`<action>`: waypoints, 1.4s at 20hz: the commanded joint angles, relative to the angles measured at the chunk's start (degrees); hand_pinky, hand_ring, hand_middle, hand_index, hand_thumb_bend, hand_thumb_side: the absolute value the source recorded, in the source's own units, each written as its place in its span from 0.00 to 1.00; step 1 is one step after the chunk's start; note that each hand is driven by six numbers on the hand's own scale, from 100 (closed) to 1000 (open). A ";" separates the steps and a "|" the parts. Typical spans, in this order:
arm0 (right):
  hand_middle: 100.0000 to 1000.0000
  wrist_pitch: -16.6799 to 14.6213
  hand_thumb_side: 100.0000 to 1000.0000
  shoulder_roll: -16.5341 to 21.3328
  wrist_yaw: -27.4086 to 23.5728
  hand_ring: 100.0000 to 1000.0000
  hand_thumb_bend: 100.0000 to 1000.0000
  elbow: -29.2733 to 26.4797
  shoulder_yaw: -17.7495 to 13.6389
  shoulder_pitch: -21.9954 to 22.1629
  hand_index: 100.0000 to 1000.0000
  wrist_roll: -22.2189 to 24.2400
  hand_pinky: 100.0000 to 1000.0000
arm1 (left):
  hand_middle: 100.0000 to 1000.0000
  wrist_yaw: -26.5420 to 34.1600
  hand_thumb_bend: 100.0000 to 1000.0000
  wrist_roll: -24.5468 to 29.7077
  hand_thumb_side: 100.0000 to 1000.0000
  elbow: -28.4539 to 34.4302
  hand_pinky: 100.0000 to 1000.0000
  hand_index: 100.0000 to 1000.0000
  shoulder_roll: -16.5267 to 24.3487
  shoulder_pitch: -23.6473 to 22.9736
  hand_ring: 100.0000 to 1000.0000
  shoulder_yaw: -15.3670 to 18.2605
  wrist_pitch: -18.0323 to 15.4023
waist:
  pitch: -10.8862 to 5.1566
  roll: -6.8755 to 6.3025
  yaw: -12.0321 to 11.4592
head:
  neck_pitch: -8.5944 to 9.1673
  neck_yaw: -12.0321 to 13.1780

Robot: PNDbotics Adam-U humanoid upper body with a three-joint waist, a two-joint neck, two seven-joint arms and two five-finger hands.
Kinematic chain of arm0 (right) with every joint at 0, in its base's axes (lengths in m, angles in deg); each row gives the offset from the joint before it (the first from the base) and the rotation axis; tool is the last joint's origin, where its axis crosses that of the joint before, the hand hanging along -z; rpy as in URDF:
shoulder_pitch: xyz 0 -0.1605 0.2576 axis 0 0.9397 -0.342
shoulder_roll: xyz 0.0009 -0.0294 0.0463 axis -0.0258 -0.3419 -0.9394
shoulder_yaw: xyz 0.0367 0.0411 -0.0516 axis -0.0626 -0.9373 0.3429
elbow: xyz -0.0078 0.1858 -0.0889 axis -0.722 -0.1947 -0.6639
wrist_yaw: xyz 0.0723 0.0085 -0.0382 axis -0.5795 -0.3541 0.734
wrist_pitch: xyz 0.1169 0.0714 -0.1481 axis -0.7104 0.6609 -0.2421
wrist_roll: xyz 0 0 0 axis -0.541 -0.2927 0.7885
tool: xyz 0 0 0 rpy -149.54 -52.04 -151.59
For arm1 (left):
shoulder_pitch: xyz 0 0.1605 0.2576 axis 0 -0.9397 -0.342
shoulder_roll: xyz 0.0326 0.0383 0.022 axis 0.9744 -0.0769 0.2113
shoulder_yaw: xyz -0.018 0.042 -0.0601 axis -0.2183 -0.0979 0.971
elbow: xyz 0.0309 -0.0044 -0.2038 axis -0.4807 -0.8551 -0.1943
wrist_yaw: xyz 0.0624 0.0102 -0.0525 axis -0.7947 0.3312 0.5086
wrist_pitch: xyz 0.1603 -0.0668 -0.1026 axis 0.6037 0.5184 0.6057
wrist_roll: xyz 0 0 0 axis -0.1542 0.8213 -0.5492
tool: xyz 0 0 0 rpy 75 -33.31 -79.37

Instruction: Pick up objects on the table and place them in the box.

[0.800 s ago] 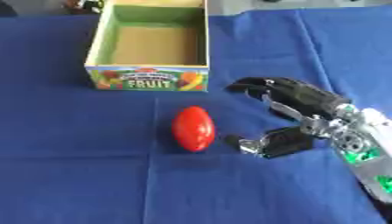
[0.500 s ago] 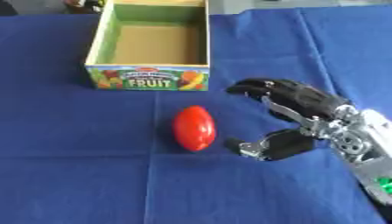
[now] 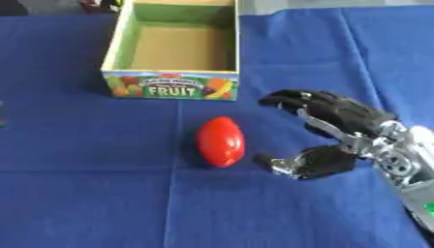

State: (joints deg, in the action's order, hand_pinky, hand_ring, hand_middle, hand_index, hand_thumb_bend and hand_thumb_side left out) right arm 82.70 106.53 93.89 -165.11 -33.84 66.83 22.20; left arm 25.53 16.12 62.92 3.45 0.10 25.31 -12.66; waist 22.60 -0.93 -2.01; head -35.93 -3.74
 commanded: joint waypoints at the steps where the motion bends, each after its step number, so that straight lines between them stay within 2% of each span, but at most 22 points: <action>1: 0.89 -0.74 0.73 2.53 -1.52 0.92 0.41 -1.18 -0.04 -0.97 1.00 1.48 0.85 | 0.58 0.21 0.00 0.04 1.00 1.09 0.36 0.79 0.44 0.52 0.53 -0.24 0.16 | -1.32 0.26 -0.16 | -0.32 -0.50; 6: 0.92 -1.82 0.72 5.09 -5.55 0.95 0.49 -1.18 0.02 -2.52 1.00 5.48 0.88 | 0.58 0.29 0.00 0.15 1.00 1.09 0.36 0.79 0.45 0.59 0.53 -0.37 0.23 | -1.60 0.43 -0.52 | -0.41 -1.08; 10: 0.92 -1.07 0.70 6.18 -8.77 0.95 0.49 -1.18 -0.32 -4.17 1.00 8.63 0.89 | 0.58 0.34 0.00 0.24 1.00 1.09 0.36 0.79 0.41 0.58 0.53 -0.46 0.31 | -1.66 0.58 -0.71 | -0.36 -1.13; 18: 0.93 -0.97 0.67 7.61 -10.92 0.96 0.48 -1.18 -0.08 -6.93 1.00 11.96 0.89 | 0.58 0.44 0.00 0.36 1.00 1.09 0.36 0.79 0.32 0.69 0.53 -0.60 0.39 | -1.60 0.82 -1.39 | -0.09 -1.37; 23: 0.93 -2.04 0.66 9.21 -14.89 0.97 0.47 -1.18 0.00 -7.68 1.00 14.95 0.89 | 0.58 0.52 0.00 0.48 1.00 1.09 0.36 0.79 0.31 0.70 0.53 -0.66 0.43 | -1.33 1.04 -2.02 | -0.26 -1.47; 28: 0.93 -0.96 0.66 11.08 -18.45 0.97 0.46 -1.18 -0.38 -9.65 1.00 17.77 0.89 | 0.58 0.58 0.00 0.64 1.00 1.09 0.36 0.79 0.34 0.70 0.53 -0.79 0.59 | -1.22 1.27 -2.38 | -0.94 -2.26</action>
State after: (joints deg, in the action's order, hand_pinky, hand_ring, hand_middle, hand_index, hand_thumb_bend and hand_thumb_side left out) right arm 81.56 115.34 76.61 -165.12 -33.50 58.01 39.24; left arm 25.81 16.61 62.92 3.44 0.21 24.75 -12.17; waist 22.32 0.26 -4.33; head -36.36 -5.70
